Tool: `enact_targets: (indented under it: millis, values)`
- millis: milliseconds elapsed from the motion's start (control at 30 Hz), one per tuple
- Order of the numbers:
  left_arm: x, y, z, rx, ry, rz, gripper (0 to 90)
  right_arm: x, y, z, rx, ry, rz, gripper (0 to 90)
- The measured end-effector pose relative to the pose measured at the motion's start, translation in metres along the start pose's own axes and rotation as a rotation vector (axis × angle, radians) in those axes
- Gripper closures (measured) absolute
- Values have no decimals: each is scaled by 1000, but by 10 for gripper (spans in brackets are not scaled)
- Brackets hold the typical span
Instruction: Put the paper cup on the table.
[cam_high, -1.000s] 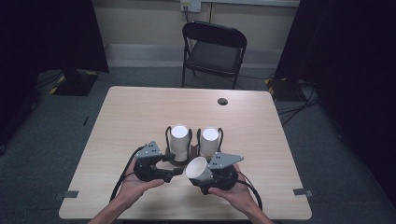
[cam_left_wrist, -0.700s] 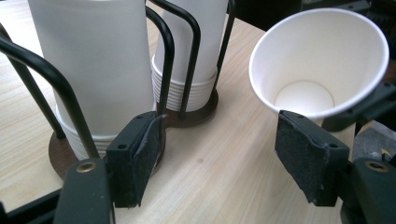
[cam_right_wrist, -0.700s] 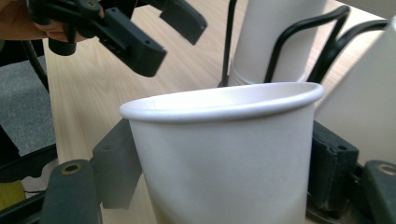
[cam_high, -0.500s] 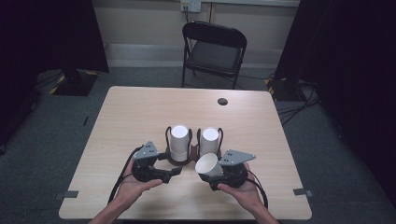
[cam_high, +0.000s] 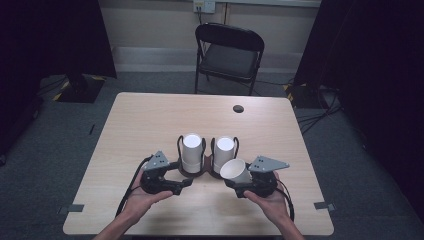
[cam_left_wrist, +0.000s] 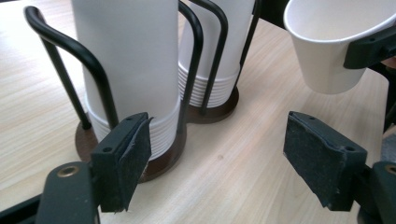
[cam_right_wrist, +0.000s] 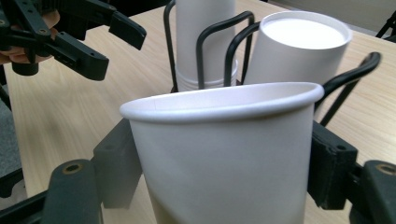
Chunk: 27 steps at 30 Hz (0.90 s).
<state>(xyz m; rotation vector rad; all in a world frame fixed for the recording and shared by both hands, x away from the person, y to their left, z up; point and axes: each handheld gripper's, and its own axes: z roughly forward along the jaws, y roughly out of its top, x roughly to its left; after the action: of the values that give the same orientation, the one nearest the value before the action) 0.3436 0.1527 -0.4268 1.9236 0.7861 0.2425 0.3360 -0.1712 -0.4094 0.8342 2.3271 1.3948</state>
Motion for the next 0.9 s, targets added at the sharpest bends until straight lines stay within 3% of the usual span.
enact_targets:
  millis: [100, 400, 500, 567, 667, 733, 900]
  values:
    - [1, 0, -2, -4, 3, -25, 238, -5, 2, -4, -15, -6, 8, 254]
    - [9, -8, -13, 17, 59, -11, 239, -16, 1, -14, -42, -37, 33, 255]
    - [11, -16, -17, 48, 72, 2, 240, -21, 1, -17, -51, -48, 48, 255]
    - [17, -20, -17, 32, 65, -46, 243, -24, 1, -18, -57, -58, 58, 255]
    - [20, -19, -17, 38, 80, -10, 250, -30, 0, -20, -61, -76, 73, 255]
    - [20, -19, -18, 23, 71, -20, 251, -36, 0, -23, -73, -97, 88, 255]
    - [23, -23, -21, 34, 95, -16, 252, -47, 0, -26, -90, -130, 117, 255]
